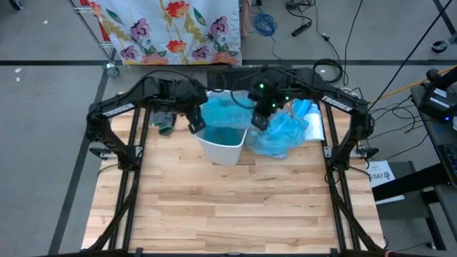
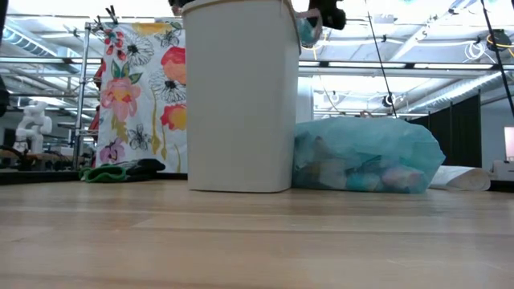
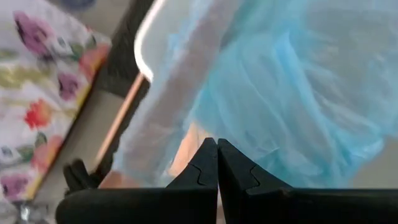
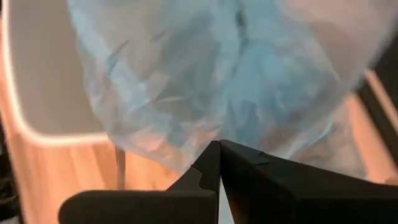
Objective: Place trash/remove bag and relplace
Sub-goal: Insert the new blue trash bag into the trash bin
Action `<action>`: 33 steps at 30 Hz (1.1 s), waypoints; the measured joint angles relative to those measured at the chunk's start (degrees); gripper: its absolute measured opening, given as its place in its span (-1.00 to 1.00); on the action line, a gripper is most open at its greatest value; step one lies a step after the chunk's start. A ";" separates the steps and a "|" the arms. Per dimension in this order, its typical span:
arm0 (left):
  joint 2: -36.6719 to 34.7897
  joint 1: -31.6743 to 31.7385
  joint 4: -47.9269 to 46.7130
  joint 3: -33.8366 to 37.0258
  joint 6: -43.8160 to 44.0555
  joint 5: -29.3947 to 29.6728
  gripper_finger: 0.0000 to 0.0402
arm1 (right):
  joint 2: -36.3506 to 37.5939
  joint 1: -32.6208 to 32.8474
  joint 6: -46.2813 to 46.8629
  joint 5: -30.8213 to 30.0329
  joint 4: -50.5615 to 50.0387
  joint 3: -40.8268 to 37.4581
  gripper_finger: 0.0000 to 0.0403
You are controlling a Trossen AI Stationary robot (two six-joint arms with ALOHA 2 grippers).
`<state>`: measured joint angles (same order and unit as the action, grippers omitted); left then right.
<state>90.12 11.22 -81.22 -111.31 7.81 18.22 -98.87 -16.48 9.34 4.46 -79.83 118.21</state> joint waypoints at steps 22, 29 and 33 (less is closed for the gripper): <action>-4.59 -4.02 -0.50 0.05 5.05 -10.64 -1.00 | 0.98 -10.75 -3.01 8.16 7.94 0.00 -1.00; -6.97 -2.94 6.12 -0.02 3.32 -9.50 -1.00 | 4.43 -9.89 -0.28 11.07 8.99 0.00 -1.00; -6.89 -1.77 8.56 -0.02 -0.13 -8.72 -1.00 | 4.96 -8.34 1.48 10.92 12.37 0.00 -1.00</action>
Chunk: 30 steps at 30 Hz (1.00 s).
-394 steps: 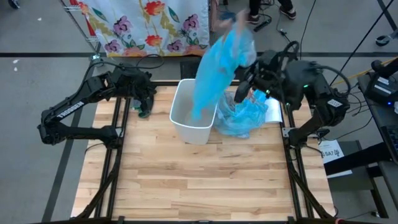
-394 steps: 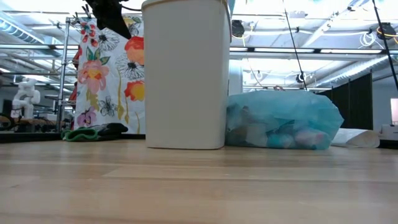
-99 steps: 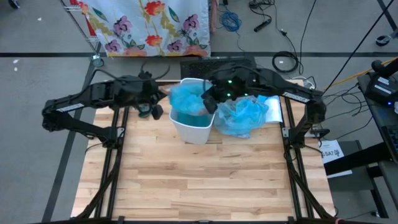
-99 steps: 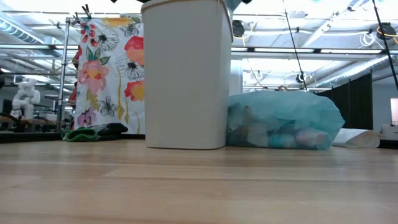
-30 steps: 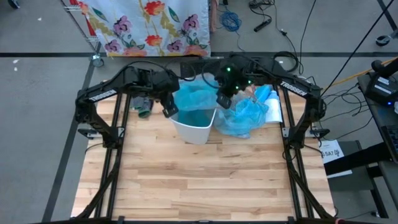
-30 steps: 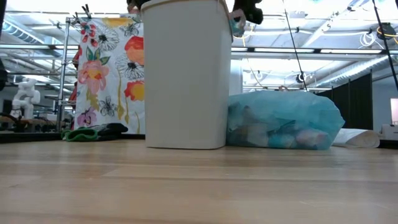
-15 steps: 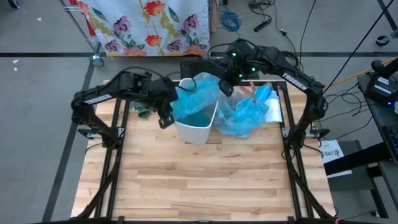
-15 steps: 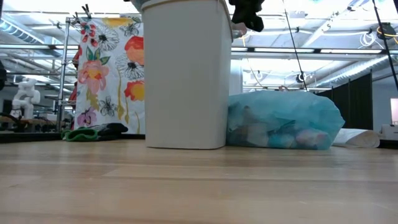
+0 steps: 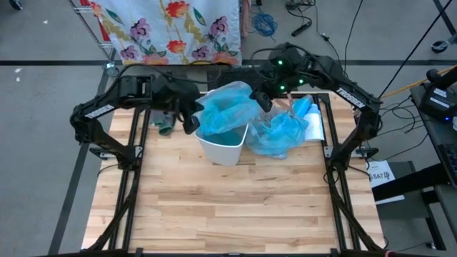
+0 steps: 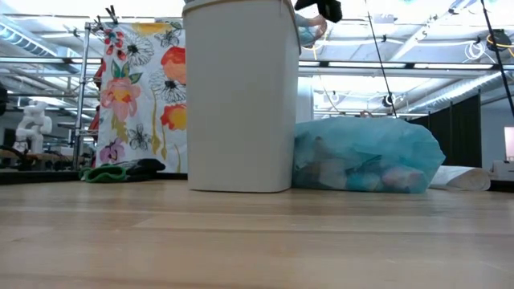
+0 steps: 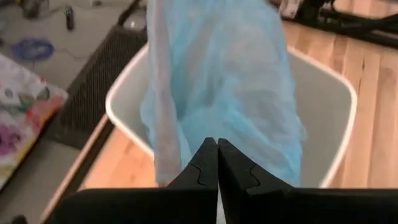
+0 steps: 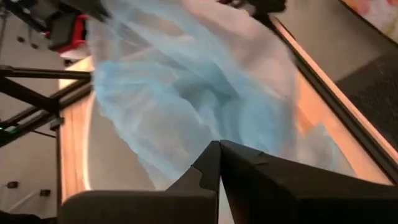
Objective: Place trash/remove bag and relplace
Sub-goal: Insert the new blue trash bag into the trash bin
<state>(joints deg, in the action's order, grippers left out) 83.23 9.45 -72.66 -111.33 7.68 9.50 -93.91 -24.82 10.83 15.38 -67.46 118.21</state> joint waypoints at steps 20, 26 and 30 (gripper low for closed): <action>5.95 3.18 11.41 0.09 -11.83 -1.80 -1.00 | -1.99 3.66 5.05 -6.71 -1.75 -0.02 -1.00; 7.57 4.90 12.69 0.09 -14.55 -1.77 -1.00 | -2.34 3.96 5.25 -8.39 -1.58 -0.02 -1.00; 7.65 6.09 13.52 0.08 -14.62 -1.74 -1.00 | -3.12 3.94 5.48 -13.41 -1.23 -0.02 -1.00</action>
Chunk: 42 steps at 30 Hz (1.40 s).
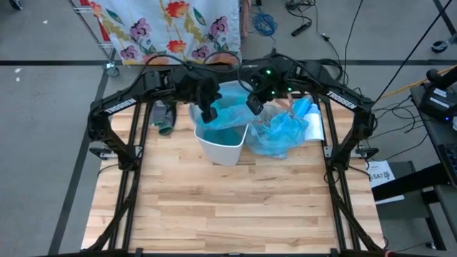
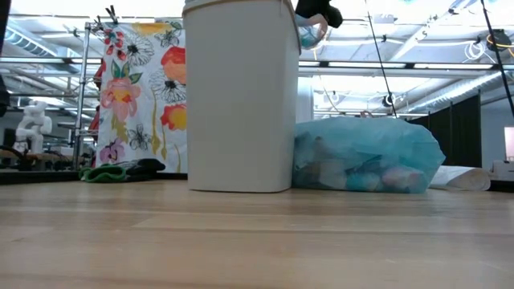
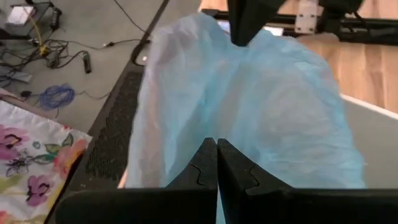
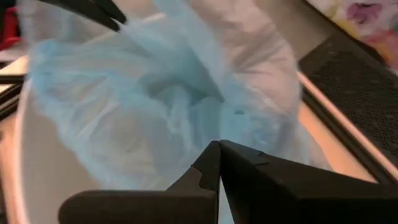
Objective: Place trash/remove bag and relplace
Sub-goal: Insert the new blue trash bag into the trash bin
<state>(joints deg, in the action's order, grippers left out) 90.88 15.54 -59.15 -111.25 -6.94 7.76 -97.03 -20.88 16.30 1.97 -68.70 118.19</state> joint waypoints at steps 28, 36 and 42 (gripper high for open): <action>-0.03 11.27 -8.53 9.62 7.19 2.79 -1.00 | -3.70 -1.62 7.39 -4.98 -5.79 -0.09 -1.00; -0.03 12.21 -8.85 11.20 6.67 -7.55 -1.00 | -3.70 -1.98 11.26 -2.79 -9.43 -1.23 -1.00; -0.06 12.20 -11.00 11.20 6.64 -15.60 -1.00 | -3.70 -1.58 12.61 1.20 -9.51 -5.36 -1.00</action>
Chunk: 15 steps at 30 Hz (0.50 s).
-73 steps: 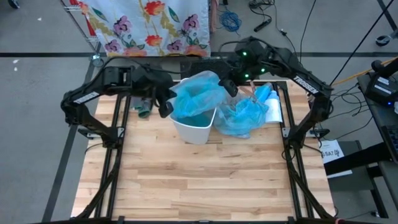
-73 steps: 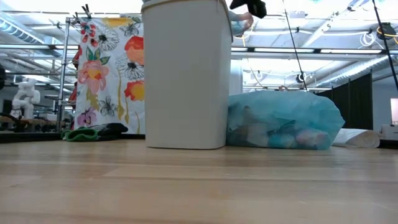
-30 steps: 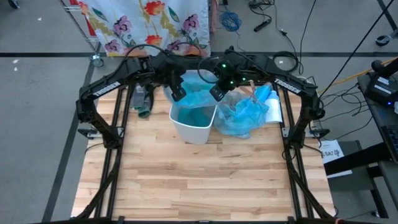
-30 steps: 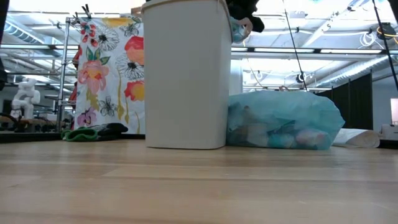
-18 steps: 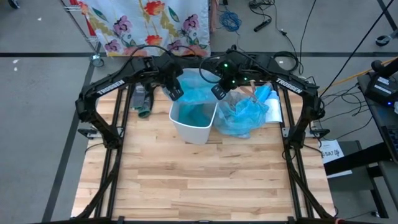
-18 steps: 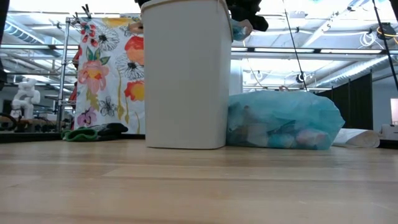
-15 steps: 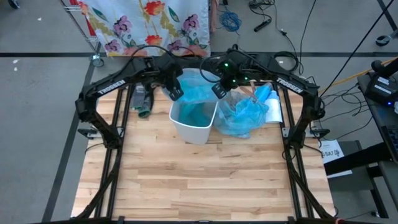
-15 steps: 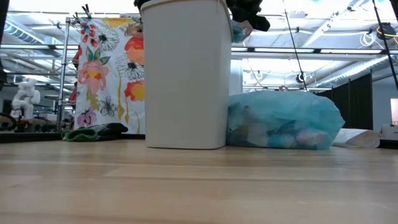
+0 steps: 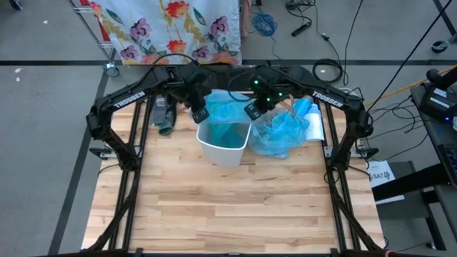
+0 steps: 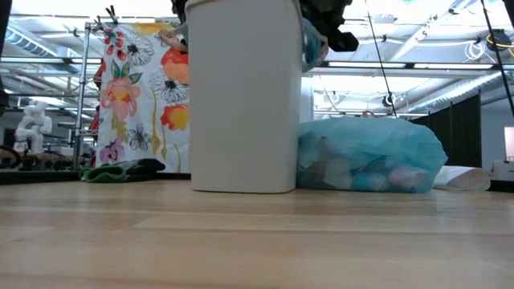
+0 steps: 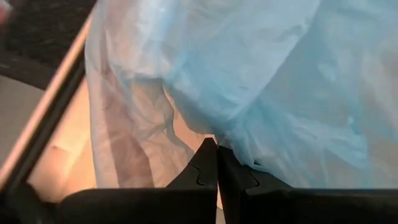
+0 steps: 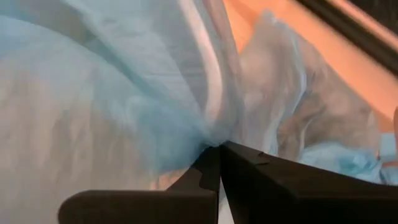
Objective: Place trash/remove bag and relplace
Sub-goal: Insert the new blue trash bag into the trash bin
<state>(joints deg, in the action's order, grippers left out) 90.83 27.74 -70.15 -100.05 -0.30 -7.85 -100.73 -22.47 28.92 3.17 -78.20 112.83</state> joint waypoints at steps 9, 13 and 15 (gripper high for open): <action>0.00 0.01 -0.67 0.04 -0.87 -14.60 -1.00 | 0.14 0.89 0.60 -0.08 -0.34 -2.03 -1.00; -0.39 -0.02 -0.93 0.04 -1.51 -16.16 -1.00 | 1.56 0.84 0.67 -0.27 0.09 -2.03 -1.00; -0.58 0.00 -0.78 0.04 -0.99 -16.13 -1.00 | 2.93 0.91 0.65 -0.44 0.05 -2.03 -1.00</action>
<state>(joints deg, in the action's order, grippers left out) 90.24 27.74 -70.93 -100.01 -1.29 -23.98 -97.80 -21.56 29.56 2.74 -78.15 110.80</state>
